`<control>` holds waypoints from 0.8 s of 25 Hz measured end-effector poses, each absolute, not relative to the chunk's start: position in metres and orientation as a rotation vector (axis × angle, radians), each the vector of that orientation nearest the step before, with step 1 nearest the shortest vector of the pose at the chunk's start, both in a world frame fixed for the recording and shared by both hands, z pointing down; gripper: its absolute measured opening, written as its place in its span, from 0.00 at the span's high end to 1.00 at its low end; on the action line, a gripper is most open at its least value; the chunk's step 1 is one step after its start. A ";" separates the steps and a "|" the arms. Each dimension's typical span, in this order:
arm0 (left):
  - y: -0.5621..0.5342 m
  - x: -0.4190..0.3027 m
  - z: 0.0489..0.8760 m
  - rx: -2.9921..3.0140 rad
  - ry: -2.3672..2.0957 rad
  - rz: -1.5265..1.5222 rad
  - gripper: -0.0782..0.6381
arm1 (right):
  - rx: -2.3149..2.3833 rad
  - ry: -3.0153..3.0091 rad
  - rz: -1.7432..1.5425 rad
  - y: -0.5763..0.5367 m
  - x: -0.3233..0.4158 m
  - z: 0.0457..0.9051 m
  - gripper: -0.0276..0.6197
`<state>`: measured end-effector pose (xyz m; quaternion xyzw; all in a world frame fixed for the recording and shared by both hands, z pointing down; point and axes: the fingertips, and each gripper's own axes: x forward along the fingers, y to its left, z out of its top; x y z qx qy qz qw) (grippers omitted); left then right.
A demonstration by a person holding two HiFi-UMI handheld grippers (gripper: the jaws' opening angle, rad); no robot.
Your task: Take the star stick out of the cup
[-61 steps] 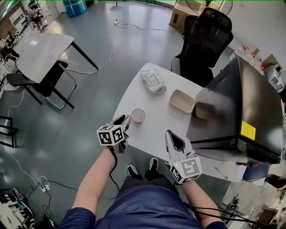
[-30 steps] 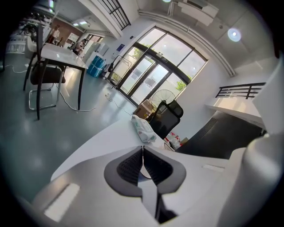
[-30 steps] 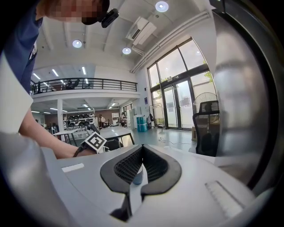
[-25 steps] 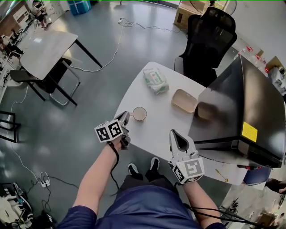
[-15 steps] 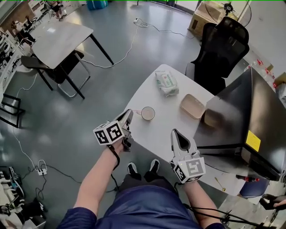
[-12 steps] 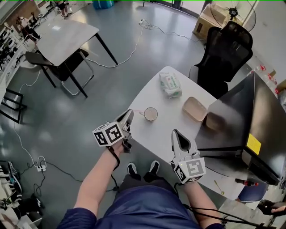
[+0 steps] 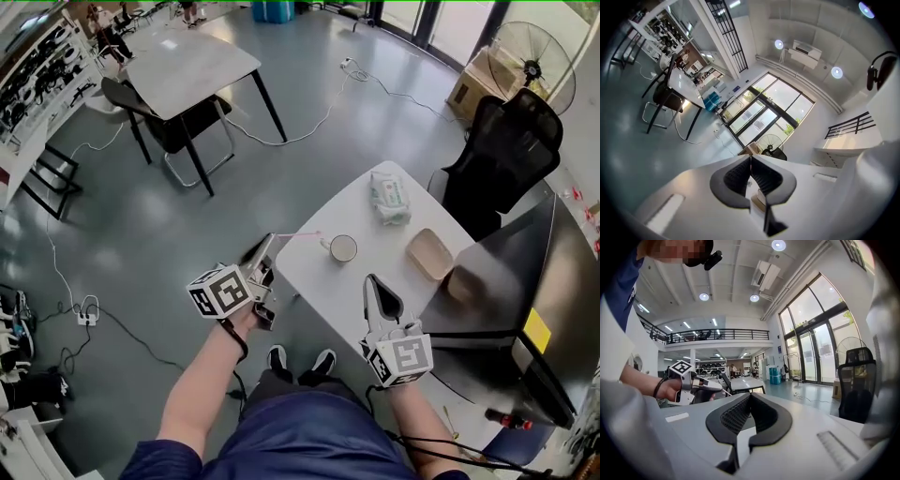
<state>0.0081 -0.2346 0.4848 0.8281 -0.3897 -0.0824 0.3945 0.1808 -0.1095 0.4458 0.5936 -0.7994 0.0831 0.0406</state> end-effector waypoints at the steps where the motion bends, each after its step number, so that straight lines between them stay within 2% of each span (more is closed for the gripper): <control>1: -0.233 0.001 0.482 2.099 -1.009 -0.221 0.88 | 1.790 -2.458 0.233 -0.111 0.176 0.444 0.95; 20: -0.171 -0.155 0.440 1.943 -1.189 -0.537 0.88 | 1.650 -2.588 0.159 -0.138 0.109 0.435 0.95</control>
